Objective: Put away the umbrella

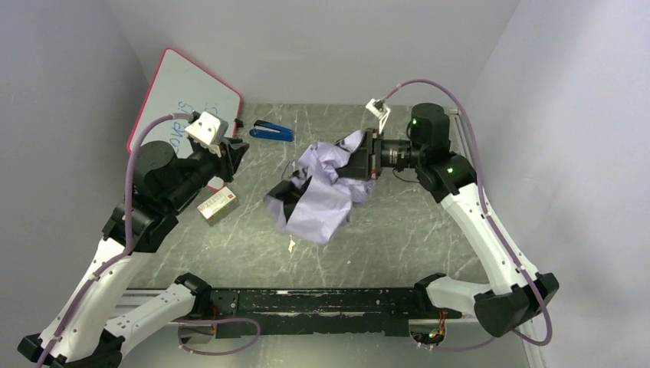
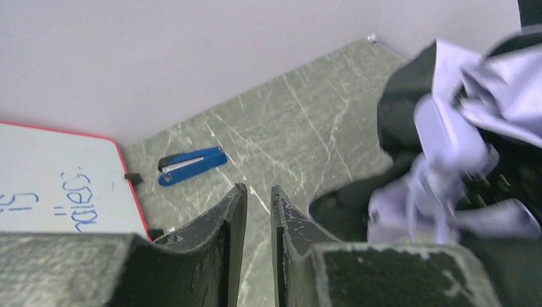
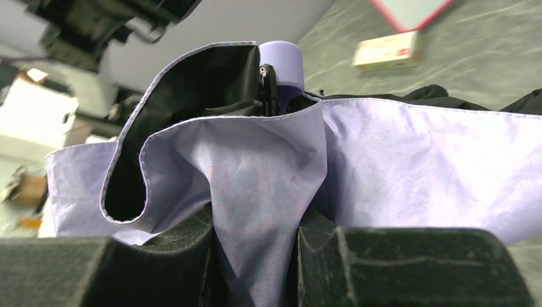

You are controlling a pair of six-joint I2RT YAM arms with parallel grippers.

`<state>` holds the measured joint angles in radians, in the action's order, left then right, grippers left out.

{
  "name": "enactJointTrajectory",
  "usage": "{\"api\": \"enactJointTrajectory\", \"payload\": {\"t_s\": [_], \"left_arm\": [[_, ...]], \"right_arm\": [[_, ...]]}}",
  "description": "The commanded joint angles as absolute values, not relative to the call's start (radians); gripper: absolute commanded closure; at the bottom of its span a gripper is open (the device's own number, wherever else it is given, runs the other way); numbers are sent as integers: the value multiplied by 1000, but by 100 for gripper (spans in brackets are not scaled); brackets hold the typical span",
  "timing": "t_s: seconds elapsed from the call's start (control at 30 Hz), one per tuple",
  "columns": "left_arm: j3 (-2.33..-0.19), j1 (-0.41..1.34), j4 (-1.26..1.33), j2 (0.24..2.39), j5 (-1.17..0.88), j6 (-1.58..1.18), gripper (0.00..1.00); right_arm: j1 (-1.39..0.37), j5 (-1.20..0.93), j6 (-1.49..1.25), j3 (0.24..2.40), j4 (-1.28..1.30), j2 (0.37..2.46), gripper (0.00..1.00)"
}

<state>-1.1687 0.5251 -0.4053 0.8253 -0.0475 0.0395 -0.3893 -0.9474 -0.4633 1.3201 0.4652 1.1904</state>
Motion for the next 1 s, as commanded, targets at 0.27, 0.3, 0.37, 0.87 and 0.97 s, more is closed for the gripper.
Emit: {"api": "enactJointTrajectory", "payload": {"t_s": [0.27,0.3,0.37,0.87,0.97], "left_arm": [[-1225,520,-373,841,-30,53,75],[-1220,520,-373,846,-34,51,75],[-1214,520,-378,861,-51,49,75],[-1098,520,-356,940,-129,58,74],[-1078,520,-336,960,-161,55,74]], "right_arm": [[-561,-922,-743,1056,335,1104,100],[-555,-892,-733,1019,322,1127,100],[-532,-829,-675,970,308,1202,100],[-355,-806,-288,1070,258,1656,94],[-363,-731,-139,1103,333,1679,89]]}}
